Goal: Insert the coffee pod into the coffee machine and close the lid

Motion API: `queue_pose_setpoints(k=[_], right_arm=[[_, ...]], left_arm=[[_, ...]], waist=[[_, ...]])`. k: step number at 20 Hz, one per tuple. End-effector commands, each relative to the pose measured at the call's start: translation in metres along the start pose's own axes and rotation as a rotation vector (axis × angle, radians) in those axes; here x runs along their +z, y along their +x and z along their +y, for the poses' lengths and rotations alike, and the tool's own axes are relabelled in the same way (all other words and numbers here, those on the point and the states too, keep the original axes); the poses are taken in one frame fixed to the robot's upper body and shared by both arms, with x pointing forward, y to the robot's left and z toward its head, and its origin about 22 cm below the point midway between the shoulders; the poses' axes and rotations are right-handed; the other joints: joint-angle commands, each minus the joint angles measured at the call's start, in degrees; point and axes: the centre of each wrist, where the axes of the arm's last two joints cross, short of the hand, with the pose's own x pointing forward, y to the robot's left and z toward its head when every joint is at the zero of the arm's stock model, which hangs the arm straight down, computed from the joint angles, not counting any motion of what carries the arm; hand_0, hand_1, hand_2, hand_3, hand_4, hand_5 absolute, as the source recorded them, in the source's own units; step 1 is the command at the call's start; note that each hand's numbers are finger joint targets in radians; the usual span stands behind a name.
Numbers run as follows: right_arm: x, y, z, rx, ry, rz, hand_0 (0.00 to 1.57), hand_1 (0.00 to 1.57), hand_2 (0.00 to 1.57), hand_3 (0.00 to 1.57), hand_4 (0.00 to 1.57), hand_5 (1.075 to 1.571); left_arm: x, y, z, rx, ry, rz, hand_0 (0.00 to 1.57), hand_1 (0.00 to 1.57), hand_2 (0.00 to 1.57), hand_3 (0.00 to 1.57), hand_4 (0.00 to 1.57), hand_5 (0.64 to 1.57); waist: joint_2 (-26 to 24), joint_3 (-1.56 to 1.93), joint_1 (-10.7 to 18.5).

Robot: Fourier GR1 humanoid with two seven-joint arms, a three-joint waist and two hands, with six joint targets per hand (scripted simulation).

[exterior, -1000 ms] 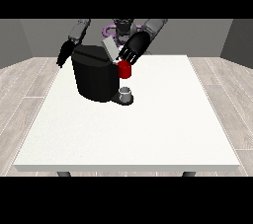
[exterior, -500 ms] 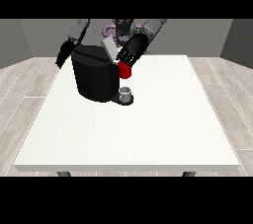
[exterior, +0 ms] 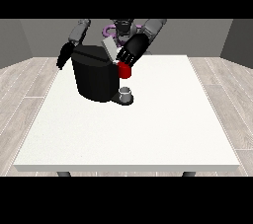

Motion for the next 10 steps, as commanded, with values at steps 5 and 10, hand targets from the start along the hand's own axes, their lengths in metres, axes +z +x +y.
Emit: queue_pose_setpoints(k=[5, 10], right_arm=[[0.001, 0.006, -0.001, 0.003, 0.029, -0.007, 0.00, 0.00, 0.00, 0.00, 0.00, 1.571], [-0.013, 0.015, -0.016, -0.004, -0.007, -0.046, 0.00, 0.00, 0.00, 0.00, 0.00, 1.571]], left_arm=[[0.003, -0.008, 0.000, -0.051, 0.058, 0.012, 1.27, 1.27, 1.27, 1.18, 0.17, 1.571], [0.005, 0.001, 0.014, -0.181, 0.068, 0.020, 1.21, 1.21, 1.22, 1.09, 0.00, 1.571]], waist=[[-0.37, 0.00, -1.63], [1.89, 0.02, -0.82]])
